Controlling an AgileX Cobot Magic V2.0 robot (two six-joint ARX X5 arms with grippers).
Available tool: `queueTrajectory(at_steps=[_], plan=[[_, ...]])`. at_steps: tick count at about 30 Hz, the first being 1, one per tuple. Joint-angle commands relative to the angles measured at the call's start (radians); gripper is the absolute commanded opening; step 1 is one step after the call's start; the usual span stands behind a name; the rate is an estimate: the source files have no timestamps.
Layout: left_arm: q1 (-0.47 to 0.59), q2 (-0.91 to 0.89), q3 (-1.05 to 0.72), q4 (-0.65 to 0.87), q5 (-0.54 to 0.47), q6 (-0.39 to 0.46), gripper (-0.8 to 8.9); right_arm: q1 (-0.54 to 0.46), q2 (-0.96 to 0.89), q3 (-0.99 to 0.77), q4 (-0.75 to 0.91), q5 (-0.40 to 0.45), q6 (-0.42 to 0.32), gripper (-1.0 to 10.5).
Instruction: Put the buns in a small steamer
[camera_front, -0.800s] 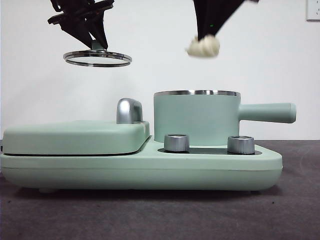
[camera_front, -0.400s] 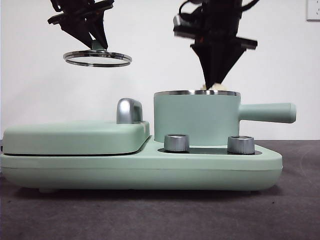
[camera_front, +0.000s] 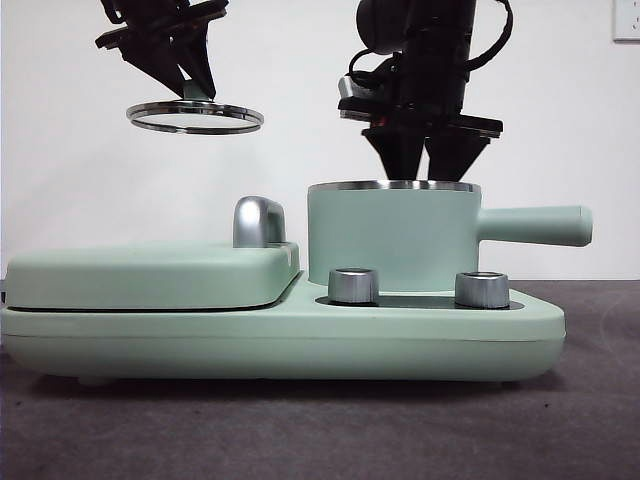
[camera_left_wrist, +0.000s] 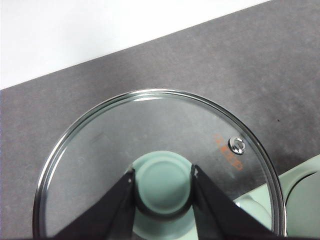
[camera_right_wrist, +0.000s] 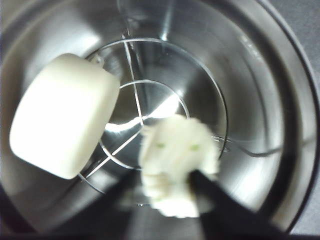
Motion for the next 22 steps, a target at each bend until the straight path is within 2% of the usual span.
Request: queueTrajectory(at_steps=[1, 14, 22], plan=[[-0.002, -0.01, 0.041, 0.022, 0.005, -0.008, 0.19, 0.002, 0.015, 0.027, 0.011, 0.001, -0.004, 2.9], [-0.002, -0.01, 0.041, 0.021, 0.005, -0.008, 0.19, 0.002, 0.007, 0.029, 0.021, -0.003, -0.012, 3.6], [-0.002, -0.01, 0.041, 0.022, 0.005, -0.008, 0.19, 0.002, -0.051, 0.031, 0.055, -0.003, -0.012, 4.6]])
